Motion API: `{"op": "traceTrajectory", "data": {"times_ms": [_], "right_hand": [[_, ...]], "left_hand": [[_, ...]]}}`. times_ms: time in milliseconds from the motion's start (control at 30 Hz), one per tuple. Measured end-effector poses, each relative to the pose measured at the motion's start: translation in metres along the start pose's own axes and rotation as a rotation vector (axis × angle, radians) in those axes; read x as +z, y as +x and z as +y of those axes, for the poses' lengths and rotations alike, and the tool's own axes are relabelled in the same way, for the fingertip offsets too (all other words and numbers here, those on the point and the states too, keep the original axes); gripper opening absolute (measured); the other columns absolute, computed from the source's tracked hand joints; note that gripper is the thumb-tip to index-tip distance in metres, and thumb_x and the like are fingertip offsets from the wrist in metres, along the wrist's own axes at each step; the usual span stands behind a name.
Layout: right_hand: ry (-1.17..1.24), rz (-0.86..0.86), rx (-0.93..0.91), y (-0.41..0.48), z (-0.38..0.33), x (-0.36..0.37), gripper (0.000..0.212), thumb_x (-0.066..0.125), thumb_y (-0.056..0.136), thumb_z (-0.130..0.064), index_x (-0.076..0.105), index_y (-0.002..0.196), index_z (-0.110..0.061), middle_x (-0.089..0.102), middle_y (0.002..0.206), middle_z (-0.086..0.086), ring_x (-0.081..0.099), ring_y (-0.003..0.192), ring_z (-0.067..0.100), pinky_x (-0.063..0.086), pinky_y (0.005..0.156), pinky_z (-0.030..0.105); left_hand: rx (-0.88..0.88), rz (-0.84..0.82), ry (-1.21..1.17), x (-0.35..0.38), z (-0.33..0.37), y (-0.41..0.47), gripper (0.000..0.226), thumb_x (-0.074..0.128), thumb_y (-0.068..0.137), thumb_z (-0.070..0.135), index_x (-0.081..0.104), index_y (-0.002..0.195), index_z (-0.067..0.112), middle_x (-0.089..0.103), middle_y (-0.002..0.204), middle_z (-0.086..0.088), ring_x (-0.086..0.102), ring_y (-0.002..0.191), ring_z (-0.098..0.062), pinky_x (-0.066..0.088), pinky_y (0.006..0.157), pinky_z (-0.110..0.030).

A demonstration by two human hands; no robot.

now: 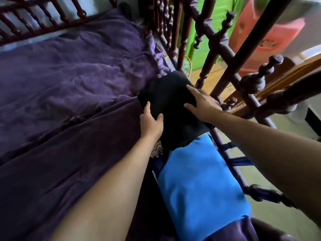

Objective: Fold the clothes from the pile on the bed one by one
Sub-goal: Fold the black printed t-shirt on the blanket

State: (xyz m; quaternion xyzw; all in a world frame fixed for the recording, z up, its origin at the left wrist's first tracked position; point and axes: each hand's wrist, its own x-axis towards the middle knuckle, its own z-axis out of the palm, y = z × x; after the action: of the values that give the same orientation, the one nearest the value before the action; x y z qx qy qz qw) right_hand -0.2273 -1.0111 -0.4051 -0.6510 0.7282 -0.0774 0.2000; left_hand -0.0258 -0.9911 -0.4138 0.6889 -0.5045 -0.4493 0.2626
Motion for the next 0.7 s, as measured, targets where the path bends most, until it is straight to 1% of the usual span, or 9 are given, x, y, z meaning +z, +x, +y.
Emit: {"op": "traceTrajectory", "data": {"times_ms": [67,100,200,267,367,433,533,600,700], "right_hand": [[-0.077,-0.075,0.048,0.004,0.008,0.021,0.071,0.05,0.091,-0.055,0.016,0.151,-0.039,0.022,0.157,0.006,0.029,0.139,0.032,0.037,0.101,0.047],[-0.117,-0.068,0.035,0.004,0.008,0.032,0.071,0.048,0.09,-0.059,0.014,0.151,-0.04,0.013,0.16,0.005,0.019,0.144,0.03,0.032,0.106,0.049],[-0.229,0.014,-0.144,0.003,0.003,0.067,0.072,0.035,0.09,-0.067,0.01,0.152,-0.04,0.001,0.163,0.005,0.001,0.149,0.027,0.018,0.115,0.052],[-0.246,0.0,-0.16,0.002,0.003,0.089,0.071,0.028,0.091,-0.069,0.008,0.152,-0.039,0.001,0.163,0.005,-0.002,0.149,0.025,0.014,0.116,0.053],[-0.26,-0.044,-0.11,0.003,0.008,0.119,0.071,0.024,0.091,-0.07,0.005,0.152,-0.038,-0.001,0.163,0.006,-0.003,0.149,0.026,0.011,0.116,0.052],[-0.29,-0.054,-0.118,0.006,0.008,0.135,0.072,0.023,0.091,-0.07,0.004,0.152,-0.038,-0.001,0.163,0.007,-0.003,0.149,0.026,0.011,0.116,0.052],[-0.328,-0.085,-0.123,0.013,0.008,0.144,0.074,0.019,0.089,-0.071,0.001,0.152,-0.037,-0.003,0.162,0.007,-0.004,0.149,0.026,0.01,0.115,0.053],[-0.352,-0.124,-0.115,0.011,0.007,0.139,0.075,0.018,0.089,-0.071,-0.002,0.152,-0.036,-0.005,0.162,0.007,-0.004,0.149,0.026,0.011,0.115,0.053],[-0.388,-0.192,-0.07,0.002,-0.003,0.123,0.075,0.028,0.093,-0.065,0.0,0.153,-0.03,-0.003,0.162,0.01,-0.001,0.149,0.029,0.016,0.114,0.055]], "left_hand": [[-0.028,0.004,0.206,0.007,-0.013,0.011,0.064,0.056,0.093,0.026,0.026,0.15,0.024,0.03,0.145,-0.014,0.043,0.126,-0.031,0.035,0.102,-0.029],[0.022,0.053,0.373,0.009,-0.018,0.015,0.065,0.056,0.093,0.028,0.025,0.15,0.024,0.024,0.149,-0.015,0.038,0.129,-0.034,0.035,0.103,-0.036],[0.393,0.145,0.805,0.016,-0.033,0.033,0.07,0.053,0.091,0.024,0.018,0.151,0.026,0.006,0.159,-0.014,0.021,0.141,-0.035,0.035,0.102,-0.046],[0.509,0.058,0.953,0.017,-0.044,0.052,0.071,0.049,0.092,0.019,0.012,0.152,0.027,0.004,0.161,-0.01,0.012,0.146,-0.032,0.032,0.105,-0.047],[0.411,-0.136,0.973,0.012,-0.07,0.077,0.074,0.045,0.094,0.014,0.002,0.152,0.031,0.0,0.162,-0.004,0.006,0.148,-0.027,0.031,0.11,-0.047],[0.342,-0.214,0.935,0.01,-0.086,0.086,0.078,0.043,0.093,0.009,-0.002,0.151,0.035,-0.004,0.162,-0.001,0.005,0.148,-0.025,0.03,0.11,-0.046],[0.289,-0.268,0.862,0.009,-0.092,0.089,0.08,0.043,0.092,0.007,-0.001,0.15,0.04,-0.008,0.161,0.003,0.007,0.148,-0.026,0.03,0.108,-0.046],[0.265,-0.301,0.835,0.006,-0.083,0.083,0.077,0.044,0.093,0.011,0.002,0.151,0.039,-0.008,0.161,0.001,0.015,0.145,-0.029,0.03,0.107,-0.048],[0.231,-0.276,0.793,-0.009,-0.071,0.055,0.067,0.045,0.093,0.018,0.015,0.151,0.034,0.003,0.161,-0.003,0.03,0.136,-0.033,0.033,0.104,-0.047]]}}
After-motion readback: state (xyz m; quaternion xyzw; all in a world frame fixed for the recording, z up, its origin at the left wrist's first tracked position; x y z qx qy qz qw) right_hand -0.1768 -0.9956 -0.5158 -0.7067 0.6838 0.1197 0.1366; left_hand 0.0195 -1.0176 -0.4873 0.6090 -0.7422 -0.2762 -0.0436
